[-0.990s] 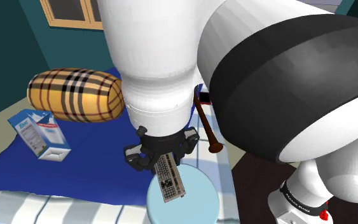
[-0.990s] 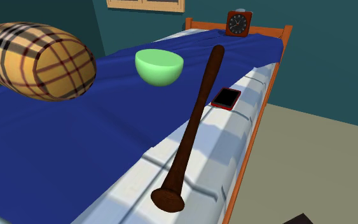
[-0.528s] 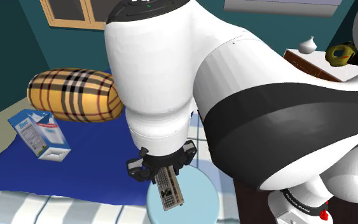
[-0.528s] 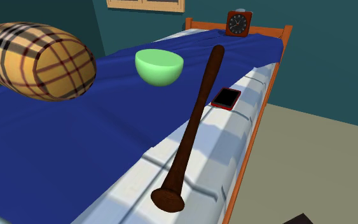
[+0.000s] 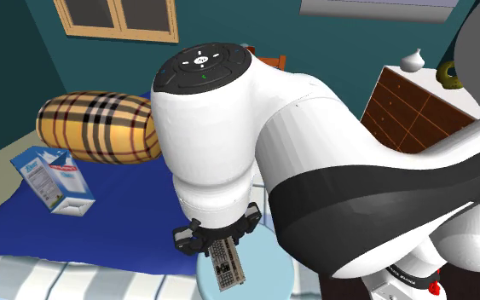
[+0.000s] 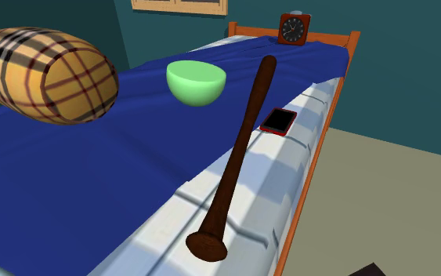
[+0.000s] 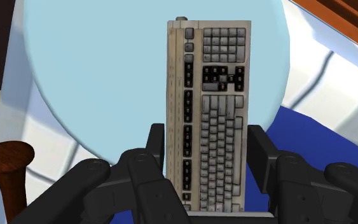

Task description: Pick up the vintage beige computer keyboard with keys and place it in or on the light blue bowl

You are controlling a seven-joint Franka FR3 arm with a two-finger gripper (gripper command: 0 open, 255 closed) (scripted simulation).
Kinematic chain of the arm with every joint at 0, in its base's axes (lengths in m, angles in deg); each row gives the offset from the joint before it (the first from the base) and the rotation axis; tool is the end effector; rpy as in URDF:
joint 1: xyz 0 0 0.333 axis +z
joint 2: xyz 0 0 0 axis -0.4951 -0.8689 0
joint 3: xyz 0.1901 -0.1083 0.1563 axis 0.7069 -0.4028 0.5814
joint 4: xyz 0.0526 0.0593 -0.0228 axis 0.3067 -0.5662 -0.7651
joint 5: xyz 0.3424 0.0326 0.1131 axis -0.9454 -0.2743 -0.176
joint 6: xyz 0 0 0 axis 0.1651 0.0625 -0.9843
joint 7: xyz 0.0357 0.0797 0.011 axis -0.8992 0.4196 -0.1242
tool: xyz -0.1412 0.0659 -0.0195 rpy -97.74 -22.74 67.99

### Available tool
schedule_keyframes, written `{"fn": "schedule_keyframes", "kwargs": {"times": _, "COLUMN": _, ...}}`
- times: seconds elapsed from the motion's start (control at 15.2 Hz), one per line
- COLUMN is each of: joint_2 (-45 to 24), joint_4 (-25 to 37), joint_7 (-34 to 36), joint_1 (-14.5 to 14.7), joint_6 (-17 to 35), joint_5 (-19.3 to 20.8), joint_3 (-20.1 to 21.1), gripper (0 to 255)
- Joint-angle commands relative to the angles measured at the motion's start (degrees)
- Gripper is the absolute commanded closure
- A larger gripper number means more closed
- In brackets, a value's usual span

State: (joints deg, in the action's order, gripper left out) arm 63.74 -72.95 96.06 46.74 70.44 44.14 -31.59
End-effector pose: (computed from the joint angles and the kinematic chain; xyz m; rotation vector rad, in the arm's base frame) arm 0.2786 0.3939 0.3794 2.9547 -0.6184 0.2075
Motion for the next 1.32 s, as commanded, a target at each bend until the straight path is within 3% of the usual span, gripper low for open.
{"fn": "schedule_keyframes", "kwargs": {"times": 0.0, "joint_2": 0.0, "joint_4": -0.1, "joint_7": 0.0, "joint_1": 0.0, "joint_6": 0.1, "joint_5": 0.0, "joint_3": 0.0, "gripper": 255}}
{"fn": "schedule_keyframes", "kwargs": {"times": 0.26, "joint_2": 0.0, "joint_4": -0.1, "joint_7": 0.0, "joint_1": 0.0, "joint_6": 0.1, "joint_5": 0.0, "joint_3": 0.0, "gripper": 255}}
{"fn": "schedule_keyframes", "kwargs": {"times": 0.33, "joint_2": 0.0, "joint_4": -0.1, "joint_7": 0.0, "joint_1": 0.0, "joint_6": 0.1, "joint_5": 0.0, "joint_3": 0.0, "gripper": 0}}
{"fn": "schedule_keyframes", "kwargs": {"times": 0.66, "joint_2": 0.0, "joint_4": 0.0, "joint_7": 0.0, "joint_1": 0.0, "joint_6": 0.1, "joint_5": 0.0, "joint_3": 0.0, "gripper": 0}}
{"fn": "schedule_keyframes", "kwargs": {"times": 0.92, "joint_2": 1.0, "joint_4": 6.3, "joint_7": -0.6, "joint_1": 0.3, "joint_6": -7.1, "joint_5": -0.8, "joint_3": 0.0, "gripper": 0}}
{"fn": "schedule_keyframes", "kwargs": {"times": 1.25, "joint_2": 1.0, "joint_4": 6.3, "joint_7": -0.6, "joint_1": 0.3, "joint_6": -7.1, "joint_5": -0.8, "joint_3": 0.0, "gripper": 0}}
